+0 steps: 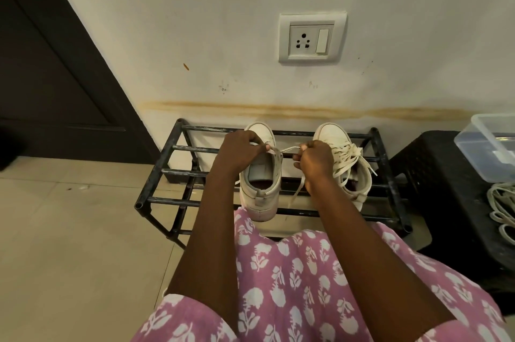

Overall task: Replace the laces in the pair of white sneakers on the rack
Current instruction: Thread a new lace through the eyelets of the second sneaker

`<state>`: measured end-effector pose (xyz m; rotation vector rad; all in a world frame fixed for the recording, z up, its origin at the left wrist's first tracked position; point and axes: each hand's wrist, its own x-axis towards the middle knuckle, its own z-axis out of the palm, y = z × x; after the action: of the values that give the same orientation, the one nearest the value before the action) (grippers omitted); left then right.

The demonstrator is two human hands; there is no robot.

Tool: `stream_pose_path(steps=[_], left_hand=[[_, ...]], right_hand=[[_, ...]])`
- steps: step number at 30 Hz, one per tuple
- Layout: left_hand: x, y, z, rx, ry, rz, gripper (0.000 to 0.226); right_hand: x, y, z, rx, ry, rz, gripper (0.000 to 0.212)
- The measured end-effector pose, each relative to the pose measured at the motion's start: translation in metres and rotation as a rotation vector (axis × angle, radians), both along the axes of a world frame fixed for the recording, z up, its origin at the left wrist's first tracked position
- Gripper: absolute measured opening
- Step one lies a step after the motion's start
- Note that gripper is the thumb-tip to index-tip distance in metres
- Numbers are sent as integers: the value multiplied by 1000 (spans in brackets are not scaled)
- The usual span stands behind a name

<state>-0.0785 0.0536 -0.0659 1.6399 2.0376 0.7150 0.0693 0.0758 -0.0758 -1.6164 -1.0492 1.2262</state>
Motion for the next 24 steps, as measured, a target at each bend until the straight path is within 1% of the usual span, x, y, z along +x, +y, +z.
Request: stream_pose_path(steps=[2,3,6,9,10,12,14,15,17,18,19,20,22,24], left_hand=[[0,1,-2,-26,8,1,28],[0,2,-3,-42,5,1,29],[0,2,-5,-64,2,3,29],[0,2,-5,-66,9,4,28],[0,1,-5,-68,12,2,29],[0,1,-5,-74,17,-3,30],[0,1,-5,-77,23,-10,32],[0,1,-6,-78,26,-12,32],[0,1,-7,-83,27,-13,35],[0,1,-7,-86,26,-11,36],[0,1,-7,-88,22,-8,36],[1,1,-8,-86,19,-6,36],[1,1,-7,-81,21,-9,34],[0,1,-6,-75,23,-16,33]], right_hand=[[6,5,3,26,-58,-50,22],[10,8,6,35,-17,-89,23],[24,14,23,56,286,-233,32],[43,23,41,62,513,-346,31],[51,25,45,66,560,-369,31],[66,28,51,101,579,-419,33],[82,29,56,96,572,-473,34],[89,30,57,91,533,-500,33],[97,30,56,132,457,-560,31],[97,29,55,166,466,-601,30],[95,28,53,201,420,-621,31],[90,25,51,231,327,-611,31],[74,18,46,243,72,-462,24],[55,8,40,239,-62,-218,14]])
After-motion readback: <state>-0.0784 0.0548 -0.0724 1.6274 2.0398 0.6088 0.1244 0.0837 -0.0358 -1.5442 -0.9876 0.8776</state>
